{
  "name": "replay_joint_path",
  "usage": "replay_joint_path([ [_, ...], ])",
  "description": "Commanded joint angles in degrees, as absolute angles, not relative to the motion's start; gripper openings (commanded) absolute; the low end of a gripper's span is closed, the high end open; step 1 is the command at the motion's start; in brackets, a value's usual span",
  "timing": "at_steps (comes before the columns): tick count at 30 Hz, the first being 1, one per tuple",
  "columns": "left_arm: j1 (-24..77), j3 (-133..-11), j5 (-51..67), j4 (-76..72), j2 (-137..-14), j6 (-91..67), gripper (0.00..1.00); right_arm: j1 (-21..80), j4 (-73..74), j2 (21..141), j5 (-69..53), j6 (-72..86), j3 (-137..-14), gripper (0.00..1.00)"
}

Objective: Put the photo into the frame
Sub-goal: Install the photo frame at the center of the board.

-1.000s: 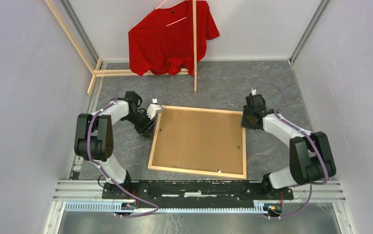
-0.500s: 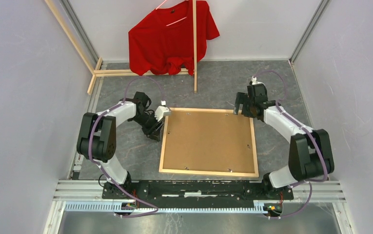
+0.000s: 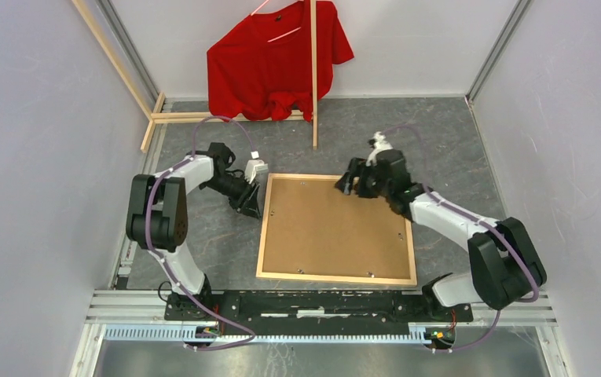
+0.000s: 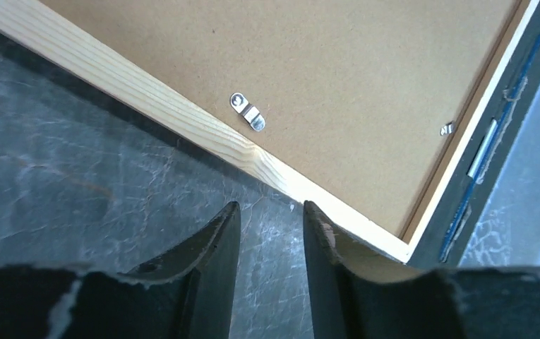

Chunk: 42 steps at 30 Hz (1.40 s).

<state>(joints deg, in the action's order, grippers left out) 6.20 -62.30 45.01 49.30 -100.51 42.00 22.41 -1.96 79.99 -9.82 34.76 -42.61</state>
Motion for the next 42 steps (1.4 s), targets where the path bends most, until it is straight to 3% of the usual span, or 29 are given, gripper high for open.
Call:
replay_joint_path([
  [1,6.18,-63.32,50.41,50.48,-105.84,39.35,0.41,31.54,-13.0,82.28,-6.24,40.13,-42.81,0.65],
  [3,6.21,-63.08,51.69,50.47,-106.86,39.42,0.38,34.82,-16.17,85.1,-5.71,41.97,-42.48,0.6],
  [7,6.16,-63.02,52.76,50.43,-108.05,39.87,0.29,39.94,-19.63,91.96,-6.49,45.2,-44.98,0.58],
  [20,5.89,-63.12,50.86,48.84,-111.4,38.63,0.14,49.89,-24.67,108.69,-7.37,51.82,-55.58,0.48],
  [42,5.85,-62.73,48.4,46.72,-110.58,36.61,0.09,51.12,-25.84,115.44,-9.36,56.58,-59.62,0.38],
])
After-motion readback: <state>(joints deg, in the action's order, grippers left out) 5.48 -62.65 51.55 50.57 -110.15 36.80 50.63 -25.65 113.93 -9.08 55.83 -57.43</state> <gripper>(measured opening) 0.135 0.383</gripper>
